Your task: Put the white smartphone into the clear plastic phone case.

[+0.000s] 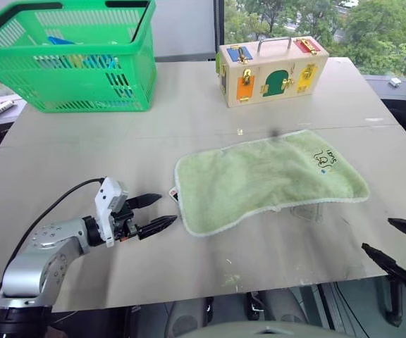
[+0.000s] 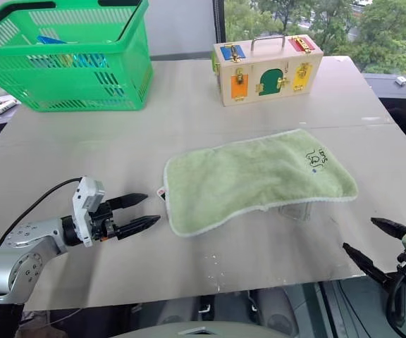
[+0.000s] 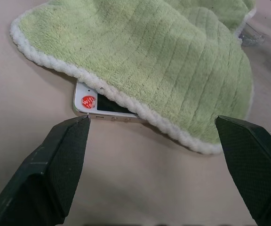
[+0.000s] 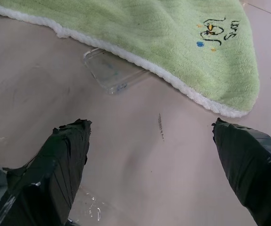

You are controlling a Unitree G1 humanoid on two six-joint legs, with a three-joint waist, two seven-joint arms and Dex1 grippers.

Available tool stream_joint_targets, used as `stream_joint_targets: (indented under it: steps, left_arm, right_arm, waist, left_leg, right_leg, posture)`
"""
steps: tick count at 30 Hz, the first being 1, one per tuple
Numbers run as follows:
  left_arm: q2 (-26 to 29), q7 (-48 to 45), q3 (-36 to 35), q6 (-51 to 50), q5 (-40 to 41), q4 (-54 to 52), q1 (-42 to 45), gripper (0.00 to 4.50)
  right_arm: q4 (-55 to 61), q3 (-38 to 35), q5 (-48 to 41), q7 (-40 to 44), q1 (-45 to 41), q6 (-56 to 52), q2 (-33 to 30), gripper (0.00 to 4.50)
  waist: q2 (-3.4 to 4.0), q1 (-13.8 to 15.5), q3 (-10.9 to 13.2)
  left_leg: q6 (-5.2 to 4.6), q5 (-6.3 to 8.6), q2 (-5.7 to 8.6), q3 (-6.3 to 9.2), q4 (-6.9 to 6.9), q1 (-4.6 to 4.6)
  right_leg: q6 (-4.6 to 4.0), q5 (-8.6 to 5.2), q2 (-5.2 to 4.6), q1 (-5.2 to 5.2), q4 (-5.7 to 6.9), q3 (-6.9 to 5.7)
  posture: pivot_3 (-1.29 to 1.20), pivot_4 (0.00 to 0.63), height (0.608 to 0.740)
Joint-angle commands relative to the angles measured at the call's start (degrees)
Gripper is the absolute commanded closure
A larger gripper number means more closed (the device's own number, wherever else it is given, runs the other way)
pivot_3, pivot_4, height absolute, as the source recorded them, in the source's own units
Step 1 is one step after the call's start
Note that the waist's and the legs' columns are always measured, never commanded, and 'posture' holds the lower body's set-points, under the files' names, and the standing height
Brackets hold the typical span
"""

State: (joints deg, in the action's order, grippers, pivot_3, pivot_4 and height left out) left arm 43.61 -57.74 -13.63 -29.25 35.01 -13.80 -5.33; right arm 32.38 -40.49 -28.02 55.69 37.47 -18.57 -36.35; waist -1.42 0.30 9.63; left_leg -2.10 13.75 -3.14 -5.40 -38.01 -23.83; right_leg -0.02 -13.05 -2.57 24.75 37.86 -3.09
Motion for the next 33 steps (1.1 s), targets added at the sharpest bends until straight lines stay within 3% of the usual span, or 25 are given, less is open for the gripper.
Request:
stream_joint_targets:
  steps: [1,4,8,12,18,21,26,27,29,33]
  left_arm:
    - [1.1,0.2,2.6,1.4,-2.5,-3.3,4.1,0.08]
    - [1.4,-0.4,11.3,-0.8,-5.3,-7.7,12.4,0.08]
    - [-1.1,-0.8,16.7,-3.4,-5.0,-6.6,19.2,0.08]
    - [-2.9,1.0,26.6,-3.3,-13.7,-2.7,25.7,0.08]
    - [-6.5,1.7,35.2,1.8,-23.1,5.0,30.3,0.08]
    - [-8.7,1.3,35.4,4.4,-23.7,7.9,30.2,0.82]
    - [-10.5,0.5,33.7,9.0,-24.3,12.0,29.7,3.03]
    - [-10.9,0.4,33.0,9.8,-23.8,12.6,29.4,3.65]
    - [-12.0,0.3,27.9,10.4,-19.3,12.5,28.2,4.42]
    - [-13.9,3.8,16.6,5.9,-10.8,11.6,27.7,4.42]
  right_arm:
    - [5.0,-0.9,-2.9,-0.6,1.1,1.8,1.7,0.00]
    - [14.4,-0.5,-8.3,-1.0,3.1,1.7,3.7,0.00]
    - [20.0,-0.7,-11.6,-2.2,5.3,-0.2,3.1,0.00]
    - [23.7,0.0,-11.7,-4.9,5.9,-1.1,2.3,0.00]
    - [27.3,1.4,-11.4,-8.3,6.6,-1.5,2.2,0.00]
    - [27.6,1.9,-10.8,-9.5,6.7,-1.2,2.5,0.00]
    - [27.3,3.9,-9.2,-10.6,6.2,-0.7,2.5,0.00]
    - [27.3,4.4,-9.0,-10.8,6.1,-0.6,2.5,0.00]
    - [26.6,6.2,-8.2,-10.9,5.2,-0.4,2.1,0.00]
    - [25.1,8.5,-7.8,-10.4,3.0,-0.3,1.2,0.00]
  waist:
    - [0.00,0.2,0.0]
    - [0.30,2.0,0.1]
    - [0.32,1.8,0.0]
    - [0.30,1.6,0.0]
    - [0.28,1.7,0.0]
    - [0.25,1.7,0.0]
    - [0.24,1.8,-0.1]
    - [0.24,1.8,0.0]
    - [0.23,1.4,-0.1]
    - [0.22,0.6,0.0]
  left_leg:
    - [0.01,0.01,0.00,0.01,0.00,0.00]
    - [0.04,0.02,0.07,0.19,-0.01,-0.05]
    - [-0.03,-0.02,0.07,0.12,-0.05,-0.02]
    - [-0.25,-0.12,0.07,0.07,-0.04,-0.05]
    - [-0.26,-0.13,0.06,0.15,-0.13,-0.02]
    - [-0.26,-0.13,0.03,0.14,-0.13,-0.04]
    - [-0.27,-0.13,0.03,0.18,-0.17,-0.04]
    - [-0.27,-0.13,0.02,0.19,-0.17,-0.04]
    - [-0.27,-0.13,0.01,0.18,-0.18,-0.03]
    - [-0.27,-0.13,-0.02,0.22,-0.19,-0.05]
  right_leg:
    - [0.00,0.00,0.00,0.00,0.00,0.00]
    - [0.00,-0.01,-0.02,0.00,0.00,-0.18]
    - [0.02,0.00,-0.02,-0.19,-0.05,-0.15]
    - [0.04,-0.01,0.10,-0.17,-0.12,-0.11]
    - [0.03,0.00,0.39,-0.20,-0.03,-0.08]
    - [0.03,0.00,0.37,-0.19,-0.04,-0.04]
    - [0.02,-0.01,0.27,-0.21,-0.03,-0.06]
    - [0.02,0.00,0.25,-0.22,-0.03,-0.06]
    - [0.02,0.00,0.25,-0.21,-0.02,-0.05]
    - [0.02,0.00,0.25,-0.21,0.00,-0.08]
  posture:
    - [0.00,0.150,0.740]
    - [0.00,0.150,0.740]
    - [0.00,0.150,0.740]
    - [0.00,0.150,0.740]
    - [0.00,0.150,0.740]
    - [0.00,0.150,0.740]
    - [0.00,0.150,0.740]
    - [0.00,0.150,0.740]
    - [0.00,0.150,0.740]
    - [0.00,0.150,0.740]
